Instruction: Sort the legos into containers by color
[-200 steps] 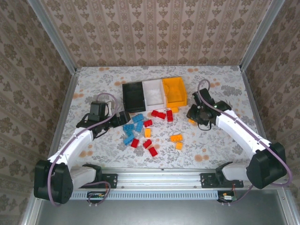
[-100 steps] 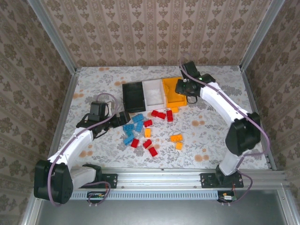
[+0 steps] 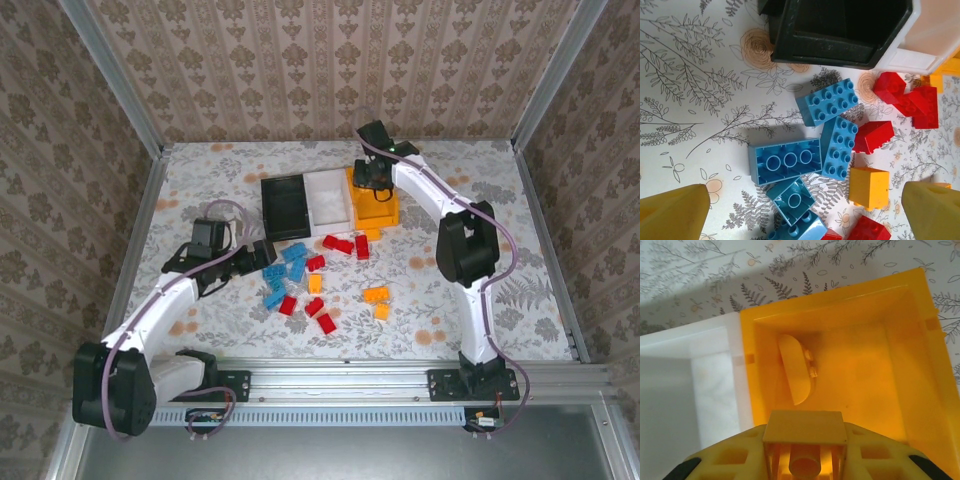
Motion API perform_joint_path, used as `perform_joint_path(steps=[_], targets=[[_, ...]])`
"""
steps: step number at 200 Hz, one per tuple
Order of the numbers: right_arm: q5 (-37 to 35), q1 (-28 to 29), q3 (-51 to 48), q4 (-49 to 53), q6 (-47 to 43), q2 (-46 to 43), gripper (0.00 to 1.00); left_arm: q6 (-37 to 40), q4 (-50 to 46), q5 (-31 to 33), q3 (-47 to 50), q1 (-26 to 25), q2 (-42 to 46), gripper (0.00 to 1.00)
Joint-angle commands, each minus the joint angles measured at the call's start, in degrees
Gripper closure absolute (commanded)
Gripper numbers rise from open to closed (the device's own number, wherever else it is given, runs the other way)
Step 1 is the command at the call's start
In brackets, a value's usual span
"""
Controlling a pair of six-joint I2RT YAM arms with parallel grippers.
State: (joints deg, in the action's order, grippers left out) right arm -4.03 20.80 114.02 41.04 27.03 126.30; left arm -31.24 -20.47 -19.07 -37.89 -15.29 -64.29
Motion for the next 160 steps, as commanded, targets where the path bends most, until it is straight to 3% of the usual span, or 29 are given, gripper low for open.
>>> perform_joint_path(steps=[1, 78, 160], targets=[[1.0, -0.7, 2.4, 2.4, -1.4, 3.3, 0.70, 1.0, 0.2, -0.2, -1.0, 0.3, -2.0, 0.00], [2.7, -1.5, 2.3, 1.4, -0.8, 5.5, 0.69, -0.1, 1.7, -0.4, 0.0, 0.2, -2.5, 0.00], [3.0, -2.2, 2.2, 1.8, -1.1, 5.2, 0.52, -0.8, 1.9, -1.0, -0.9, -0.4, -3.3, 0.00]])
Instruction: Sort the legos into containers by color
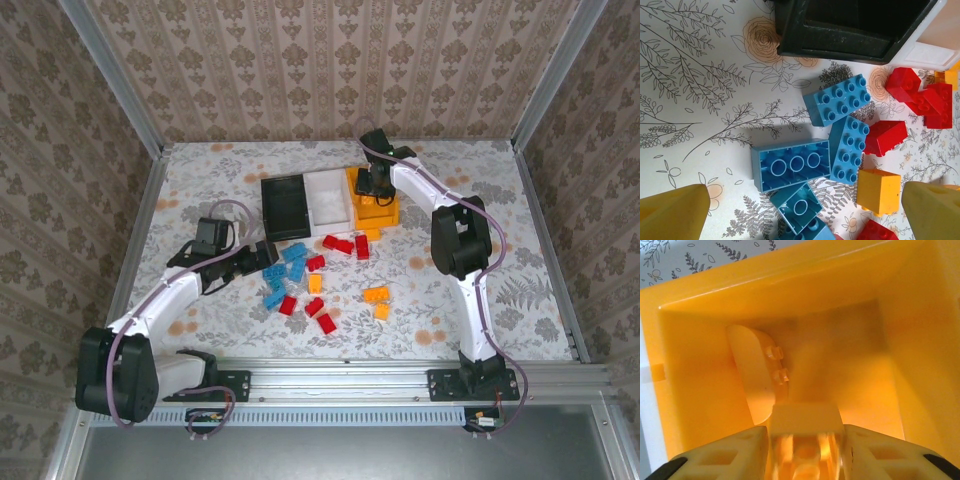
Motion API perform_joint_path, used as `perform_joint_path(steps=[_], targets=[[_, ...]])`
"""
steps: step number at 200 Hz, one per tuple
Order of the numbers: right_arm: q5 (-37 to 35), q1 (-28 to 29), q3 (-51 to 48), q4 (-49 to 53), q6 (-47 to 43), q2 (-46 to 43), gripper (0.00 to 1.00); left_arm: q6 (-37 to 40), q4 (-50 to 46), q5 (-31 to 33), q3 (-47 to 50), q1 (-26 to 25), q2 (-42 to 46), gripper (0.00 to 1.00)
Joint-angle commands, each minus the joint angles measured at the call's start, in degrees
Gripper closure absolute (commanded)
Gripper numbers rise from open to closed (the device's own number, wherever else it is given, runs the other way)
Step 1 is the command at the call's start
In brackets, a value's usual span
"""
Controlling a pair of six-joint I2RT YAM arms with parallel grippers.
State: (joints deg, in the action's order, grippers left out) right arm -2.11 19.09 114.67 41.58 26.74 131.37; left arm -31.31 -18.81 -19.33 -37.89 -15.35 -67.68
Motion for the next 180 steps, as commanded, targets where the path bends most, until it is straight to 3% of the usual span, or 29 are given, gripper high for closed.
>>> perform_joint_path(steps=[1, 35, 89, 180], targets=[[1.1, -0.5, 1.5, 1.2, -0.8, 0.2, 0.51, -0.7, 0.3, -0.7, -0.9, -0.3, 0.1, 0.00], [1.1, -0.5, 1.5, 1.5, -1.1, -1.3, 0.41, -1.1, 0.6, -0.7, -0.9, -0.6, 0.1, 0.00], [2.4, -0.5, -4.1, 0.5, -0.1, -11.4, 0.38, -1.2, -0.2, -0.9, -1.4, -1.1, 1.9, 0.00], [5.2, 1.9, -36.3, 5.6, 0.5, -40.6, 0.36, -0.2, -0.3, -1.3, 1.8, -1.1, 7.2, 0.00]])
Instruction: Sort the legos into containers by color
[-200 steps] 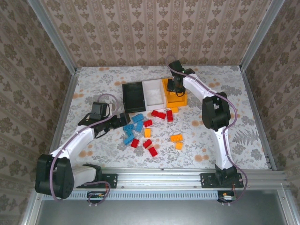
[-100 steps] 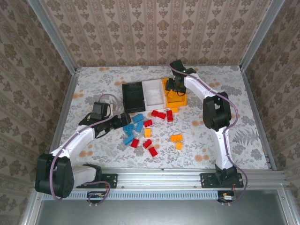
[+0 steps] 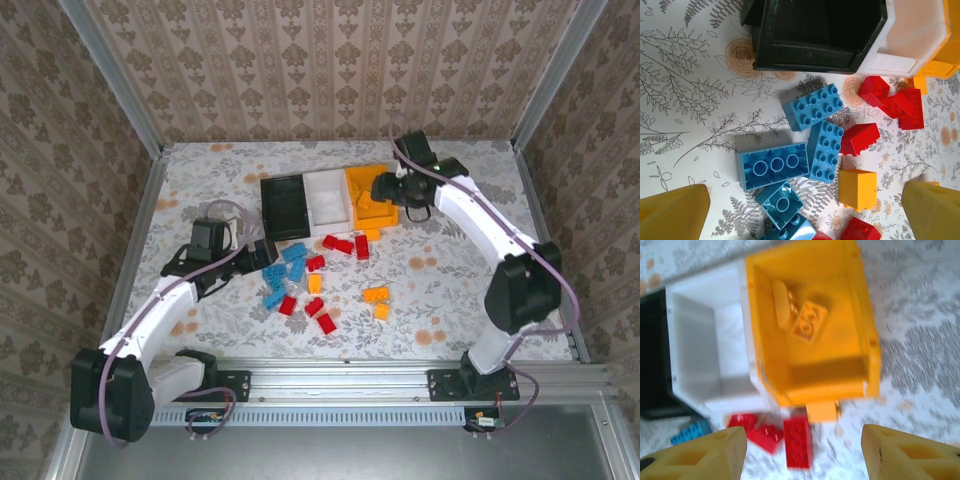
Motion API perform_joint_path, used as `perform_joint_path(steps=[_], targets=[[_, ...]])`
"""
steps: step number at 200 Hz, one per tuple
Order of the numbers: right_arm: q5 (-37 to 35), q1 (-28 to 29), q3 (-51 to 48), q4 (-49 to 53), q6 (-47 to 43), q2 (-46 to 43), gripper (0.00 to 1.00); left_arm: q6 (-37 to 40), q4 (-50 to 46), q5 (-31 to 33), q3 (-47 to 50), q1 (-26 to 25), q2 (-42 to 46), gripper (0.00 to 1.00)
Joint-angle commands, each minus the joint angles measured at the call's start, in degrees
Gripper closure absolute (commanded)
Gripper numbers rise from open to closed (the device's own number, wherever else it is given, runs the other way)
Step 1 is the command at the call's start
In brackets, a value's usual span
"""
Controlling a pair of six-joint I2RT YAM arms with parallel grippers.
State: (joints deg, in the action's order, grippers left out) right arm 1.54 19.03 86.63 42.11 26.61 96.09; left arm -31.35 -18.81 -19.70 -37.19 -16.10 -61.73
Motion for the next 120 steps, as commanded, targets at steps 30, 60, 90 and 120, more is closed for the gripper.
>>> perform_joint_path(steps=[30, 60, 90, 120], targets=[[1.0, 8.7, -20.0, 5.8, 4.2, -11.4, 0.32, -0.7, 1.4, -2.1, 2.1, -0.4, 1.2, 0.00], [-0.2, 16.2, -26.9, 5.1, 9.0, -11.7, 0.32, -1.2, 2.1, -3.0, 2.6, -0.5, 1.2, 0.00], [-0.7, 20.6, -30.6, 3.0, 13.1, -10.6, 0.31, -1.1, 1.0, -2.9, 2.7, -0.6, 2.7, 0.00], [-2.8, 23.2, -30.9, 4.2, 14.1, -7.5, 0.32, -0.5, -0.8, -2.0, 3.0, -0.6, 5.1, 0.00]])
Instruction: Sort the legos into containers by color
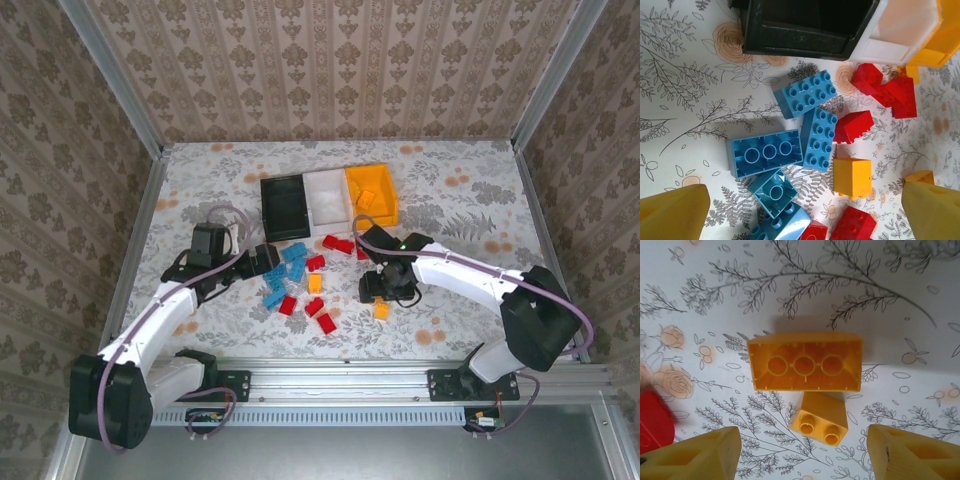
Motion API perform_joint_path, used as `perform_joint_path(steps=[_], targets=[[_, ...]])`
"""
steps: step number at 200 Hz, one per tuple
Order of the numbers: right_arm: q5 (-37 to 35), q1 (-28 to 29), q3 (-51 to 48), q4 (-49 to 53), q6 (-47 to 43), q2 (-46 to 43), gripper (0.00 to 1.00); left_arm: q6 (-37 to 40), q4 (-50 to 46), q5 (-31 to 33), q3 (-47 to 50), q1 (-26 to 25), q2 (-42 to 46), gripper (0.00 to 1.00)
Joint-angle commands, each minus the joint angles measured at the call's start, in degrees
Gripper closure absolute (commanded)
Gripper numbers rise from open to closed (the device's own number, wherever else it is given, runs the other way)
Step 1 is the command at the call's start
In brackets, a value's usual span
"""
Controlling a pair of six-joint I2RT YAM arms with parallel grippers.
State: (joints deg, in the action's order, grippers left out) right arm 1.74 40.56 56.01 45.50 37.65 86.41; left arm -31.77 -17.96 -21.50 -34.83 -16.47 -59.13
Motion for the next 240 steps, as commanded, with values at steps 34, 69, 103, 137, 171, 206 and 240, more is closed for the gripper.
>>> perform_joint_path(steps=[34, 69, 103, 137, 171, 206, 240], targets=[[-2.3, 2.3, -2.1, -1.6, 4.1, 4.5, 0.33, -0.1, -2.6, 0.3, 1.1, -0.1, 3.5, 0.00], [-2.5, 2.4, -4.5, -3.1, 5.2, 5.4, 0.35, -0.2, -2.6, 0.6, 0.9, -0.2, 3.4, 0.00], [-2.7, 2.3, -6.0, -4.5, 5.8, 5.9, 0.39, -0.1, -2.5, 0.6, 0.2, -0.2, 2.4, 0.00], [-3.6, 2.1, -6.4, -5.1, 6.1, 6.6, 0.50, -0.4, -2.2, 0.4, 0.3, -0.2, 1.8, 0.00], [-4.3, 2.0, -6.4, -4.2, 6.3, 5.9, 0.64, -0.2, -2.5, 0.7, 0.3, -0.2, 2.1, 0.00], [-5.5, 2.0, -6.5, -1.7, 6.8, 2.7, 0.74, -0.3, -2.1, 0.8, 0.5, -0.2, 2.1, 0.00], [-7.8, 1.4, -4.2, 4.6, 6.5, -4.2, 0.75, -0.2, -2.0, 0.7, 0.1, -0.1, 2.1, 0.00]])
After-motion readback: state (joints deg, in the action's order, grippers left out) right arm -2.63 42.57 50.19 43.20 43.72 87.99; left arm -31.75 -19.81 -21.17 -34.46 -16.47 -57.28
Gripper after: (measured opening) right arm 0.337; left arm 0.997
